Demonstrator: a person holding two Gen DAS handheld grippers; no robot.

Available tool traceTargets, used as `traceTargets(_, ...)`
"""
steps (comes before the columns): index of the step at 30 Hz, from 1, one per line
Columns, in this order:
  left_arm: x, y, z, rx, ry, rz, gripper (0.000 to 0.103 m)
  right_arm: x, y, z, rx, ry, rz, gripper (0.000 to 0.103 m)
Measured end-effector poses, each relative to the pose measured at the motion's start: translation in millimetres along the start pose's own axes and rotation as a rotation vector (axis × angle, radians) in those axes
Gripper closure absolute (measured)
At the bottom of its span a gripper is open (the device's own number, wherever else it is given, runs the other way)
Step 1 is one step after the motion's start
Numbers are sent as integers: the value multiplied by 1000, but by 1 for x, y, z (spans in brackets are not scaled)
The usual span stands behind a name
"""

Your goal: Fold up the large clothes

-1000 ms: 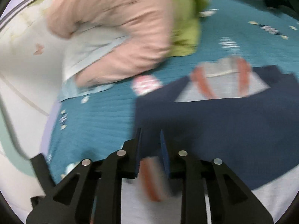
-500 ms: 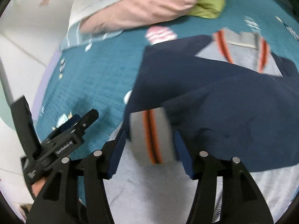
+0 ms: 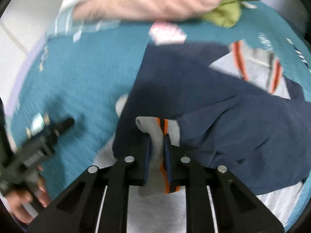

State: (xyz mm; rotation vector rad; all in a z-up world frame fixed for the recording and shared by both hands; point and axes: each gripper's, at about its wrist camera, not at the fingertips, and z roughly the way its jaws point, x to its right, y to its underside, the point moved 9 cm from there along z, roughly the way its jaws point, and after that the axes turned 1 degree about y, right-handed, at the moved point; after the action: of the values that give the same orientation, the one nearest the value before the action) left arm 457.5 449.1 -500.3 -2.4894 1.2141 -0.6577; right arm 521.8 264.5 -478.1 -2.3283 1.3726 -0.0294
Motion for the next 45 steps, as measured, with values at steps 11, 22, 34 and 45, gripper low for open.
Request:
traceTargets(11,4,1,3,-5,2,5,16,-1,-71,-7,204,-161,263,84)
traceTargets(22,36,-1,6,8,44,71,16,37,-60,-26,225,-216,243,48)
traceTargets(34,126,-68,65,-74,112,190,16,284,-40,-85,180,166,297,41)
traceTargets(45,160,-91,140,-237,34,216,14,387,-20,-46,51,89,498,41)
